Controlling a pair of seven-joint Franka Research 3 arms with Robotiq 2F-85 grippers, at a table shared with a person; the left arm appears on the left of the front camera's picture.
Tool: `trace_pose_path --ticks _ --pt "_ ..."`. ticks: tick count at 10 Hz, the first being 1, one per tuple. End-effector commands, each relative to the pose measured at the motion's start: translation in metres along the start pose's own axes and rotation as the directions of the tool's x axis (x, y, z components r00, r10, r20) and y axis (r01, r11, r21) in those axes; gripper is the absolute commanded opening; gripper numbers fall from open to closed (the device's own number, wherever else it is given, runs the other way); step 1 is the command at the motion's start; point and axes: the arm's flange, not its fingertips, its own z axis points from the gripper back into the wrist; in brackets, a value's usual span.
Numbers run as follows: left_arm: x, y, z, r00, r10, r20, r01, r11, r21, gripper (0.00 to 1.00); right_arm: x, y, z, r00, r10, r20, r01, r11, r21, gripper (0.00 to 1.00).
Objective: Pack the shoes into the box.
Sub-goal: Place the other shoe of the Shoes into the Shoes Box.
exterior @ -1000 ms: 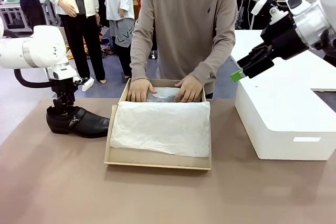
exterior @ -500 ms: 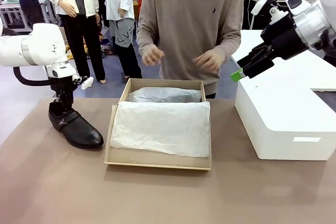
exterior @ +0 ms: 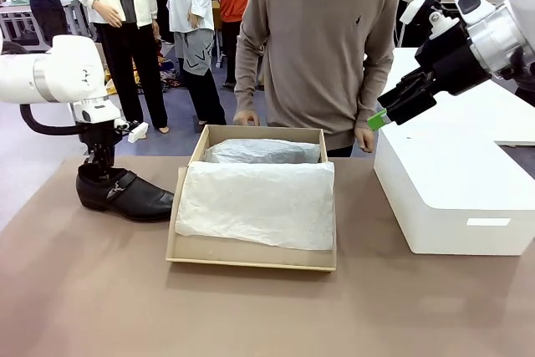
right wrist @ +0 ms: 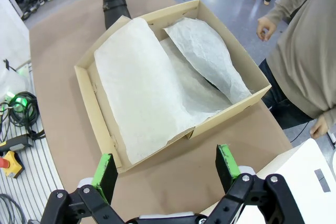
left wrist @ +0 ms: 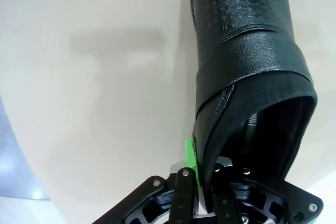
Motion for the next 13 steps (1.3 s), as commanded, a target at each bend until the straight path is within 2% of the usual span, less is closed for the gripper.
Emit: trace_pose_path --ticks 1,3,5,7,10,12,13 --pt "-0.006 -0.003 0.012 0.999 0.029 -0.036 -0.028 0.999 0.032 0.0 0.001 -0.002 -0.001 1.0 0.007 0.025 -0.008 1.0 0.012 1.0" --pt "-0.019 -0.005 0.048 0.995 0.097 0.013 -0.098 0.994 0.042 0.0 0.001 -0.002 -0.001 1.0 0.007 0.025 -0.008 1.0 0.012 1.0" --pt "-0.03 -0.006 0.089 0.974 0.225 -0.005 -0.224 0.972 0.065 0.0 0.001 -0.002 -0.001 1.0 0.007 0.025 -0.008 1.0 0.012 1.0" --pt "-0.03 -0.012 0.123 0.947 0.32 0.012 -0.32 0.944 0.076 0.0 0.001 -0.002 -0.001 1.0 0.007 0.025 -0.008 1.0 0.012 1.0" --pt "-0.026 -0.02 0.166 0.852 0.511 0.117 -0.517 0.855 0.036 0.0 0.001 -0.002 -0.001 1.0 0.007 0.025 -0.008 1.0 0.012 1.0" --pt "-0.021 -0.028 0.177 0.801 0.578 0.155 -0.588 0.808 0.026 0.0 0.001 -0.002 -0.001 1.0 0.007 0.025 -0.008 1.0 0.012 1.0" --pt "-0.019 -0.031 0.179 0.784 0.604 0.143 -0.613 0.79 0.027 0.0 0.001 -0.002 -0.001 1.0 0.007 0.025 -0.008 1.0 0.012 1.0"
